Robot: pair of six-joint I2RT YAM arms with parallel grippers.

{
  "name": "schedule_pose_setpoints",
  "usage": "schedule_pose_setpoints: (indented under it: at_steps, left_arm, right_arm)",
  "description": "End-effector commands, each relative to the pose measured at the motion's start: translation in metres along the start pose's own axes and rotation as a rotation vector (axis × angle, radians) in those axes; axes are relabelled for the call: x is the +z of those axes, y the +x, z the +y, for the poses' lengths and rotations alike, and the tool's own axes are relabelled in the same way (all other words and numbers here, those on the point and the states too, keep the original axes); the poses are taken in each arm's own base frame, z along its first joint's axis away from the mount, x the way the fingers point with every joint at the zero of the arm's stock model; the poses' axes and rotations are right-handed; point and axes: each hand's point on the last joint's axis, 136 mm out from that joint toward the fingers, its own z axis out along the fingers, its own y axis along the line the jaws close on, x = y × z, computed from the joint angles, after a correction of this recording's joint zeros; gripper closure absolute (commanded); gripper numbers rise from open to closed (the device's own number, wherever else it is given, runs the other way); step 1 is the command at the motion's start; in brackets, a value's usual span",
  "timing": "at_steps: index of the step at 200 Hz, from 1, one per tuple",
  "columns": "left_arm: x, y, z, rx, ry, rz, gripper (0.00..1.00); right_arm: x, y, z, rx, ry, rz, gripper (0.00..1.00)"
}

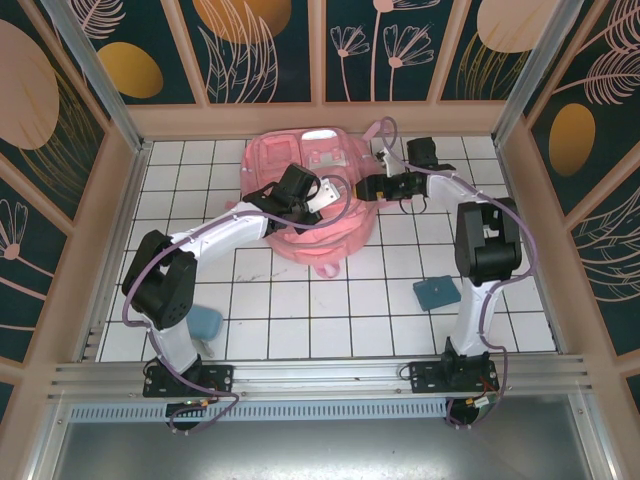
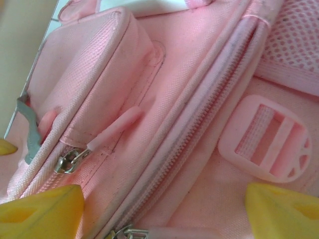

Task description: Pack the student bag

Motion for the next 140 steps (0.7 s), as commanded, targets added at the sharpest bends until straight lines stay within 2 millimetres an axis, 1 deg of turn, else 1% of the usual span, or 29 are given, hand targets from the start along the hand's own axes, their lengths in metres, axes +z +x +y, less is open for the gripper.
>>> schedule_pose_setpoints:
  at_steps: [1,26,48,58,98,107,116,133,140]
  left_arm:
    - [-0.016,-0.014,0.03,-0.034,-0.116,-0.053,0.97]
    - [-0.019,-0.015,0.033,-0.039,-0.131,-0.056,0.97]
    - [-0.017,-0.014,0.033,-0.039,-0.135,-0.052,0.97]
    - [-0.015,-0.013,0.033,-0.038,-0.135,-0.047,0.97]
    - [-0.011,-0.01,0.036,-0.029,-0.155,-0.033,0.98]
    - [-0.011,-0.01,0.036,-0.03,-0.155,-0.032,0.98]
    - [-0.012,-0.011,0.036,-0.029,-0.155,-0.033,0.98]
    - [-0.013,-0.012,0.036,-0.029,-0.153,-0.037,0.98]
    - [-0.013,-0.011,0.036,-0.029,-0.153,-0.035,0.98]
  right_arm:
    - [0.0,0.004,0.017,-0.047,-0.109,0.028,0.24]
    - [-0.006,0.013,0.03,-0.081,-0.14,0.033,0.34]
    - [-0.012,0.018,0.032,-0.09,-0.122,0.027,0.42]
    - [-0.014,0.019,0.033,-0.086,-0.113,0.027,0.45]
    - [-0.014,0.023,0.025,-0.08,-0.063,0.029,0.54]
    - [-0.014,0.024,0.025,-0.078,-0.058,0.034,0.54]
    - [-0.014,0.027,0.023,-0.078,-0.053,0.041,0.52]
    - [-0.014,0.032,0.024,-0.089,-0.052,0.05,0.43]
    - [-0.014,0.034,0.025,-0.097,-0.06,0.053,0.4]
